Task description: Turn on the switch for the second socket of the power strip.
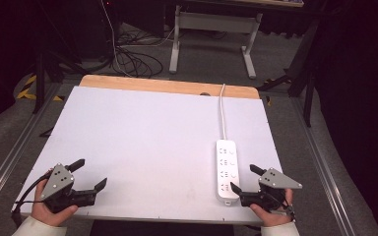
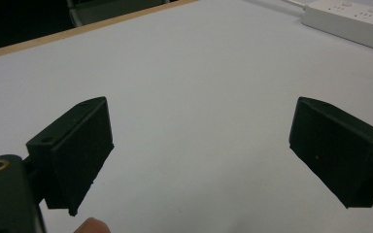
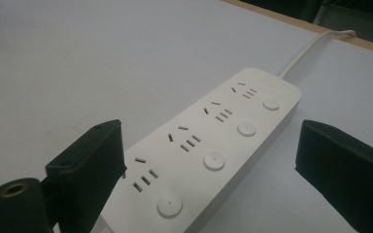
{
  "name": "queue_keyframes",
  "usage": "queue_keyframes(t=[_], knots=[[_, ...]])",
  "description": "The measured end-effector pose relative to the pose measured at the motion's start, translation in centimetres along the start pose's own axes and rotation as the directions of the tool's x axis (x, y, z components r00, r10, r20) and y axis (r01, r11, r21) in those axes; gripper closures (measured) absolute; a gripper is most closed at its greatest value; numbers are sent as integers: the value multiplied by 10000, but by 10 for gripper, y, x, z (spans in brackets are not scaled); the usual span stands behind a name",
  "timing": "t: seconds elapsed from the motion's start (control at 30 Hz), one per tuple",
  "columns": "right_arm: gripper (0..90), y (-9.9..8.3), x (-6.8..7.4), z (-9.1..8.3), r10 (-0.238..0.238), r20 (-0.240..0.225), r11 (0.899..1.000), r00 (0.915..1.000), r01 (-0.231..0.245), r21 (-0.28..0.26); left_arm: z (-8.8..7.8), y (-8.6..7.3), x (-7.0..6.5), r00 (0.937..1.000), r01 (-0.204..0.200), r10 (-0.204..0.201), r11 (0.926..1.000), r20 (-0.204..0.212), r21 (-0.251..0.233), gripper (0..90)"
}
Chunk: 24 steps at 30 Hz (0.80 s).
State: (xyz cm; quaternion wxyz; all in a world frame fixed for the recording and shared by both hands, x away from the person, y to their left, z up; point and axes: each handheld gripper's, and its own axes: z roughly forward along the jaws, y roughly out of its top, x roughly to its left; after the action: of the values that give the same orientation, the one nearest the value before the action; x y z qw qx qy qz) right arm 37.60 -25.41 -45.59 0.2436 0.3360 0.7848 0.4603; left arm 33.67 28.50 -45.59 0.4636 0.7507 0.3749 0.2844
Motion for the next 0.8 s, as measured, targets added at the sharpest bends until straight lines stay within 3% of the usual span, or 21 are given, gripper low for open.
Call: queue_keyframes(t=[0.27, 0.43, 0.6, 0.67, 0.8], knots=[[115, 1, 1, -1, -140, 64, 9999, 9999, 141, -58, -2, 1, 0, 9998, 173, -174, 9997, -51, -145, 90], [125, 2, 1, -2, -113, 95, 9999, 9999, 114, -90, -2, 1, 3, 9981, 614, -614, 9980, -18, -131, 84], [147, 2, 1, -3, -130, 103, 9998, 9999, 131, -117, -1, 1, 2, 9984, 564, -565, 9983, -31, -154, 84], [218, 2, 0, -3, -185, -36, 9998, 9998, 185, -100, -2, 2, 1, 9990, 438, -440, 9989, -111, -138, 84], [241, 3, 1, -3, -334, -117, 9994, 9994, 334, -22, -1, 1, 1, 9994, 222, -225, 9997, -280, -115, 83]])
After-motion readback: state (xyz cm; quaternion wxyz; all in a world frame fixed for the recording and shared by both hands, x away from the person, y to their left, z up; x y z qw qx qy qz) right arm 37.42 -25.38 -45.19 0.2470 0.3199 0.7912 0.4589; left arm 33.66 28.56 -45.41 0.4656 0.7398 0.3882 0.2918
